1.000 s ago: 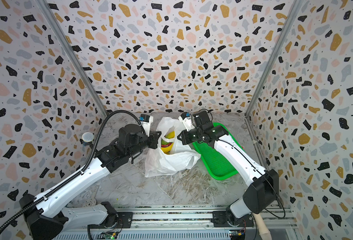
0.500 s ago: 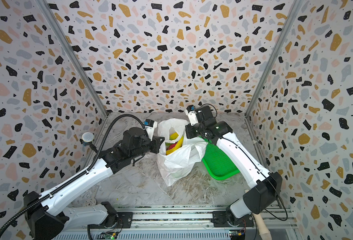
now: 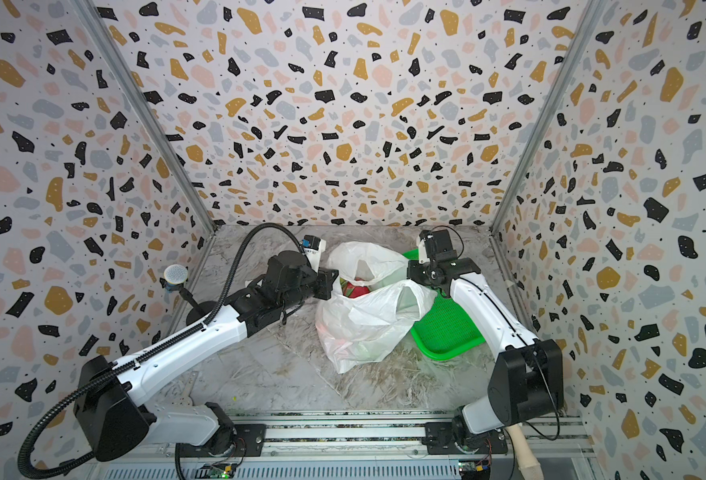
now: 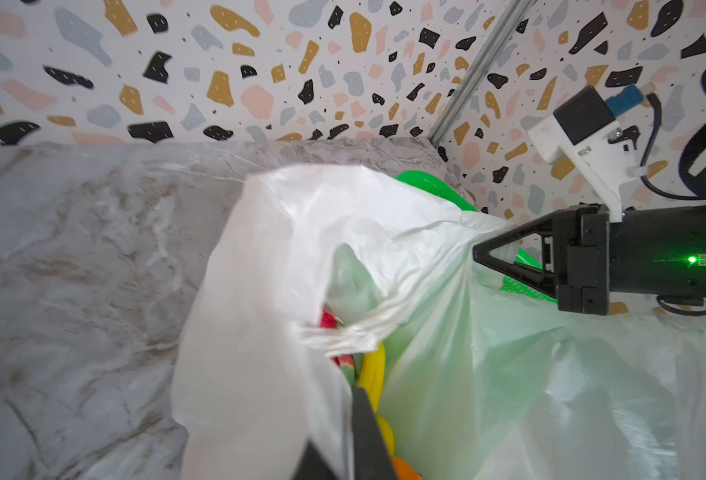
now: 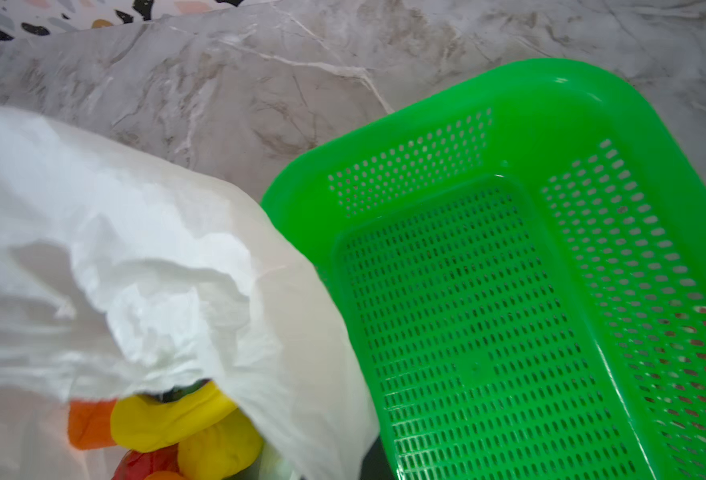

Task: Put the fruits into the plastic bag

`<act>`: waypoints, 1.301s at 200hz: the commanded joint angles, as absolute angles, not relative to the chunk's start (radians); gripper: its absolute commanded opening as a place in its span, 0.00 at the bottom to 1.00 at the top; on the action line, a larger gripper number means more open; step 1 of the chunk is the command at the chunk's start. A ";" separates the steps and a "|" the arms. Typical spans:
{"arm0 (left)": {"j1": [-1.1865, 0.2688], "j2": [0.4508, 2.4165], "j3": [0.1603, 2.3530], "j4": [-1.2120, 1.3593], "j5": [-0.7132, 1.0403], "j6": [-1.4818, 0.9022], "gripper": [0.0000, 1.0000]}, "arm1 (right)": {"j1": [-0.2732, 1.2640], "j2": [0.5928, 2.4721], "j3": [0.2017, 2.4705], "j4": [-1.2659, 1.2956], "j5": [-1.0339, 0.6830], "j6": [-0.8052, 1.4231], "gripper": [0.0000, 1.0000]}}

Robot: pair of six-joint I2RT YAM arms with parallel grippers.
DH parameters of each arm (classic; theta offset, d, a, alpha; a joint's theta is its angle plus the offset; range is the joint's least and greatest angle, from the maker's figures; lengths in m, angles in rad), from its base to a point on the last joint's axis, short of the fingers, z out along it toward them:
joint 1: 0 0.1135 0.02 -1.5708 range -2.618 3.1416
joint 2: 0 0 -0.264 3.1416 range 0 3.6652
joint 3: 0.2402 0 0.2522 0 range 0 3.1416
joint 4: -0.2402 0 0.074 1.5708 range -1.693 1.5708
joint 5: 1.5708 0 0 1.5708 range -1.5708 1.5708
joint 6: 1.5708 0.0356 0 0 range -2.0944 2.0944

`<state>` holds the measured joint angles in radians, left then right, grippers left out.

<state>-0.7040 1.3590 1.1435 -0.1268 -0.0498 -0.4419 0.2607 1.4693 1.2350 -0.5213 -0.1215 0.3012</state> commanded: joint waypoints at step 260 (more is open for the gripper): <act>-0.198 1.207 0.668 0.238 -0.694 -0.358 1.00 | 0.090 1.034 0.346 0.649 0.391 0.242 0.99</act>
<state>-0.2146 1.2194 0.7616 0.0349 -0.6456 -0.3840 0.0803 1.0542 0.4076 0.4904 0.2630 0.3145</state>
